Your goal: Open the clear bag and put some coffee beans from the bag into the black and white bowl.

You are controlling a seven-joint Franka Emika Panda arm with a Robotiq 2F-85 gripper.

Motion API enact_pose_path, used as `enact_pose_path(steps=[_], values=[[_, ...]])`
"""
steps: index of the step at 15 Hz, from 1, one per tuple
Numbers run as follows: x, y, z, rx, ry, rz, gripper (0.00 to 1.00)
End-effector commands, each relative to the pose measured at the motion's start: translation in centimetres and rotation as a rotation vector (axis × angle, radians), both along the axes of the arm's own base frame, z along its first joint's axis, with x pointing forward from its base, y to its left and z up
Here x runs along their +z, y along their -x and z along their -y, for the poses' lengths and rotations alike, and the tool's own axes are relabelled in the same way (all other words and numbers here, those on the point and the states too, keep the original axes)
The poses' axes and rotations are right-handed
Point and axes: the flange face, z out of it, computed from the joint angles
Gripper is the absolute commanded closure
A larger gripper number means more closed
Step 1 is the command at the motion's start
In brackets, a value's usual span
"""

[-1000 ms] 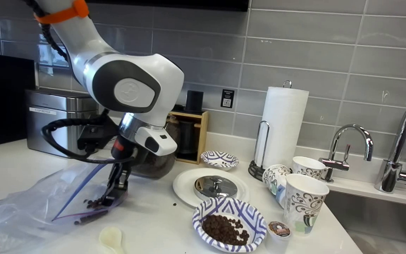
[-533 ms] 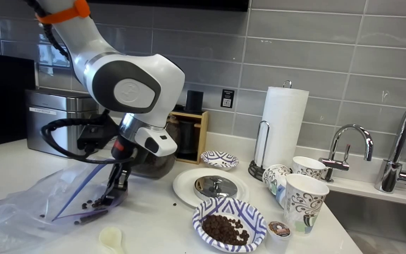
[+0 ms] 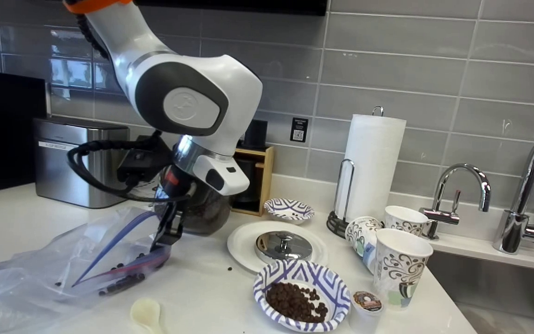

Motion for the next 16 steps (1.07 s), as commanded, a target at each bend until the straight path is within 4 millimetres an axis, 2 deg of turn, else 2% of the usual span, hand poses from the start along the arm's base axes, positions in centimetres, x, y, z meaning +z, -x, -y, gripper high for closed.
enact_pose_path(steps=[1, 6, 10, 16], values=[[3.3, 0.1, 2.2, -0.023, -0.072, 0.001, 0.98], [8.1, -0.3, 7.2, -0.088, -0.102, 0.042, 0.98], [10.6, -0.4, 12.1, -0.134, -0.053, 0.104, 0.98], [10.5, -0.8, 17.0, 0.029, 0.132, 0.234, 0.98]])
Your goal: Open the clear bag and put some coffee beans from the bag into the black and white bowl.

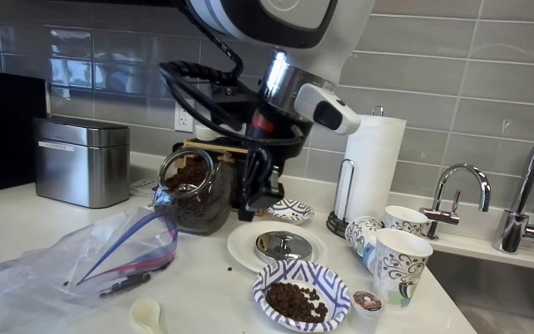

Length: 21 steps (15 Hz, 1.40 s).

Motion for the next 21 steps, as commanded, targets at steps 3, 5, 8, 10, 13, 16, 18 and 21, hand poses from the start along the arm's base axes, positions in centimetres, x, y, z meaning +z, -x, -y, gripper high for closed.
enact_pose_path(steps=[3, 5, 8, 10, 13, 16, 18, 21], values=[[-0.8, -0.9, 2.6, 0.127, 0.176, 0.154, 0.98], [-1.3, -1.4, 2.8, 0.137, 0.197, 0.214, 0.98], [-2.2, -1.7, 2.7, 0.171, 0.221, 0.241, 0.98], [-2.7, -1.7, 2.7, 0.19, 0.224, 0.239, 0.86], [-3.0, -1.7, 2.6, 0.207, 0.227, 0.234, 0.54], [-3.0, -1.6, 2.6, 0.216, 0.224, 0.233, 0.31], [-2.4, -1.4, 2.2, 0.217, 0.194, 0.222, 0.17], [-1.5, -0.6, 0.6, 0.236, 0.092, 0.164, 0.0]])
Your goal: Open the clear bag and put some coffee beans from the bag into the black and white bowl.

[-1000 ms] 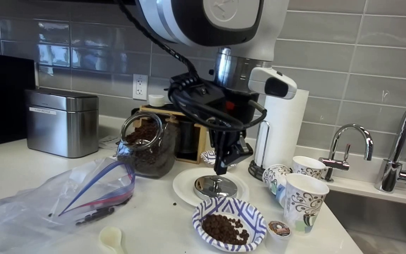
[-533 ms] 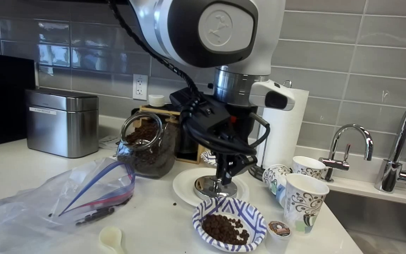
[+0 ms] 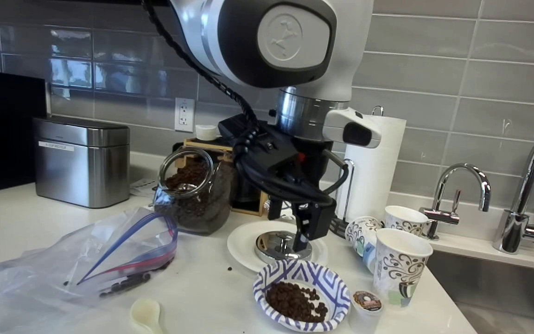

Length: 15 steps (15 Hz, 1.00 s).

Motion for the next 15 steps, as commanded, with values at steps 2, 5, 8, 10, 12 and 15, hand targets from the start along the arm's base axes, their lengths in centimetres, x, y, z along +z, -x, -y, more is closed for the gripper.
enact_pose_path(steps=[2, 5, 8, 10, 12, 15], values=[[1.6, 1.7, -3.0, 0.07, -0.172, -0.121, 0.0], [2.5, 2.6, -5.9, 0.093, -0.288, -0.255, 0.11], [2.5, 2.8, -8.5, 0.061, -0.355, -0.366, 0.34], [2.0, 2.9, -10.0, 0.017, -0.381, -0.435, 0.49], [1.2, 2.8, -11.4, -0.046, -0.379, -0.464, 0.65], [-0.4, 2.6, -13.3, -0.108, -0.376, -0.487, 0.89]])
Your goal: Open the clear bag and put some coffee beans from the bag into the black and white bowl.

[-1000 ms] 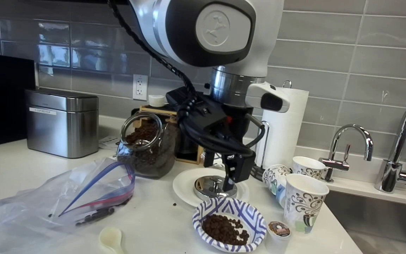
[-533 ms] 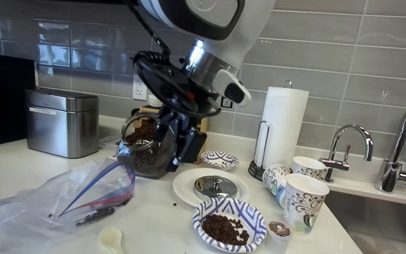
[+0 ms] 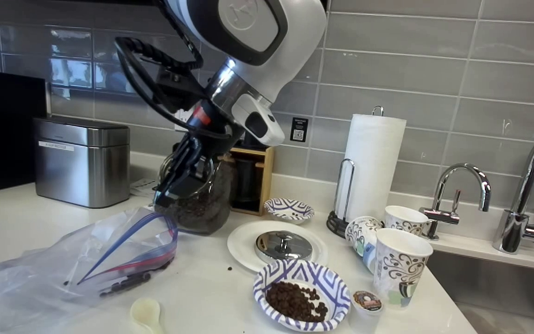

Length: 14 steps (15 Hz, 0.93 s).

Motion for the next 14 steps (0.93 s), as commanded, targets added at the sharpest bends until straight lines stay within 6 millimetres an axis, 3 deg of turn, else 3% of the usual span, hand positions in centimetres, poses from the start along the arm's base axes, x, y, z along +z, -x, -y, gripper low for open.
enact_pose_path(steps=[1, 2, 7, 14], values=[[-2.3, -0.4, -2.2, -0.078, 0.006, -0.052, 0.95], [-2.9, -0.4, -2.6, -0.086, 0.015, -0.061, 1.0], [-6.2, -1.1, -3.4, -0.144, 0.068, -0.029, 1.0], [-9.6, 0.1, -4.9, -0.047, 0.073, -0.07, 1.0]])
